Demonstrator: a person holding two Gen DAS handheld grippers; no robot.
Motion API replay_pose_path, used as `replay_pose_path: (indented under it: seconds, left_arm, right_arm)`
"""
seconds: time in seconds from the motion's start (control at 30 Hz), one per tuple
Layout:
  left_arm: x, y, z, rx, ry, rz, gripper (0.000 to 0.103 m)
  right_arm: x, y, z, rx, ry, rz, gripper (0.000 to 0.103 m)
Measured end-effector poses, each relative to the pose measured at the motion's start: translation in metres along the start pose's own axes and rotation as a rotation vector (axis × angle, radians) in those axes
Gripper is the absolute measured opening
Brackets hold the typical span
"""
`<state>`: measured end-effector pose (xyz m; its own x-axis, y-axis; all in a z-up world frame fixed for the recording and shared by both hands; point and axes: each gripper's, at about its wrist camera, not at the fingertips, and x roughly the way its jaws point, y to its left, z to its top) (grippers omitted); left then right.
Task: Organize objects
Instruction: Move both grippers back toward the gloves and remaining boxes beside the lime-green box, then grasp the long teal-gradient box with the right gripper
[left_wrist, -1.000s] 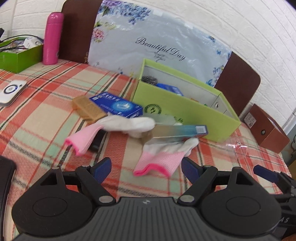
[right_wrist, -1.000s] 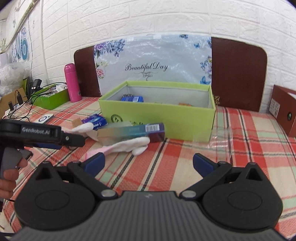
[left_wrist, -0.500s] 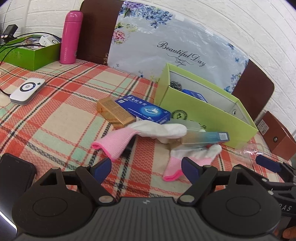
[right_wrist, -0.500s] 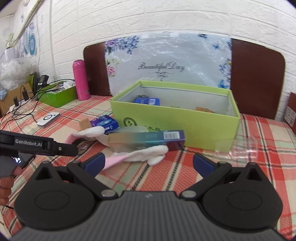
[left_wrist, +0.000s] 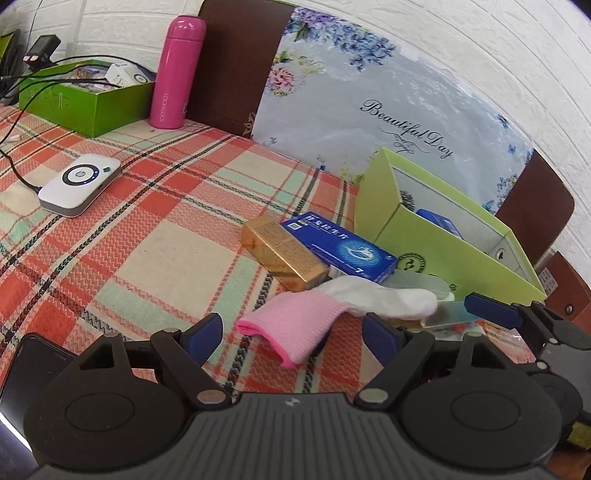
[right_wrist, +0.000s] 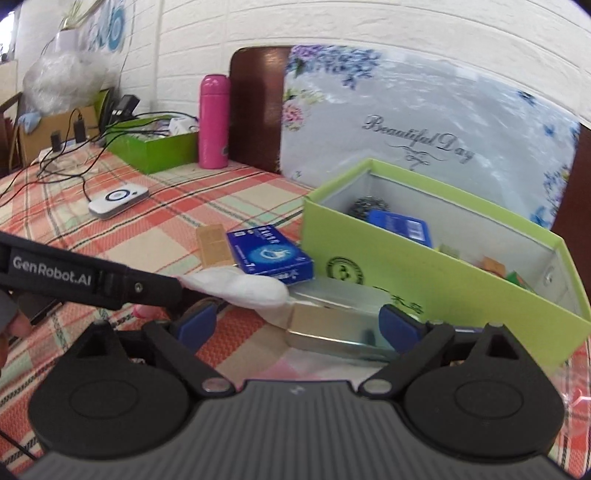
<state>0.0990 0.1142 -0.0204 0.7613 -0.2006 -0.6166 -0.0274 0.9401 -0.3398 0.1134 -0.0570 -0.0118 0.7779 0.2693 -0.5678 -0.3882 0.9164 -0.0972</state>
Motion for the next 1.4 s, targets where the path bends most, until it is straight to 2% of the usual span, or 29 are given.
replay_pose_path:
  seconds: [0.2, 0.4, 0.5, 0.57, 0.6, 0.67, 0.8, 0.9, 0.97, 1.0, 1.07, 1.17, 1.4]
  left_arm:
    - [0.012, 0.010, 0.004, -0.030, 0.024, -0.017, 0.086]
    - [0.022, 0.006, 0.005, -0.006, 0.044, -0.032, 0.086]
    - [0.027, 0.003, 0.005, 0.009, 0.057, -0.034, 0.086]
    - [0.030, 0.003, 0.004, 0.017, 0.065, -0.037, 0.086]
    - [0.032, 0.003, 0.003, 0.019, 0.067, -0.042, 0.086]
    - [0.034, 0.000, 0.003, 0.029, 0.064, -0.035, 0.086]
    - [0.039, -0.006, 0.004, 0.062, 0.062, -0.021, 0.084]
    - [0.040, -0.008, 0.003, 0.081, 0.058, -0.007, 0.065]
    - [0.040, -0.008, 0.002, 0.093, 0.073, -0.020, 0.027]
    - [0.040, -0.008, 0.002, 0.086, 0.085, -0.032, 0.026]
    - [0.037, -0.010, 0.000, 0.095, 0.083, -0.033, 0.024]
    - [0.029, -0.017, -0.007, 0.116, 0.090, -0.055, 0.024]
    - [0.007, -0.037, -0.029, 0.178, 0.121, -0.130, 0.024]
  right_arm:
    - [0.022, 0.011, 0.003, -0.051, 0.029, -0.011, 0.096]
    - [0.036, 0.019, -0.001, -0.151, 0.022, -0.077, 0.096]
    - [0.049, 0.012, -0.006, -0.132, 0.052, -0.093, 0.095]
    - [0.057, 0.005, -0.014, -0.118, 0.088, -0.125, 0.089]
    - [0.054, 0.000, -0.016, -0.088, 0.079, -0.118, 0.086]
    - [0.047, -0.006, -0.019, -0.072, 0.075, -0.113, 0.068]
    - [0.027, -0.014, -0.023, -0.070, 0.064, -0.099, 0.059]
    - [0.013, -0.017, -0.028, -0.063, 0.050, -0.096, 0.056]
    - [0.004, -0.017, -0.031, -0.061, 0.039, -0.091, 0.048]
    - [-0.001, -0.016, -0.031, -0.057, 0.032, -0.087, 0.045]
    - [-0.008, -0.018, -0.031, -0.032, 0.032, -0.061, 0.030]
    - [-0.013, -0.024, -0.033, 0.008, 0.038, -0.025, 0.028]
    - [-0.029, -0.030, -0.041, 0.053, 0.043, -0.003, 0.028]
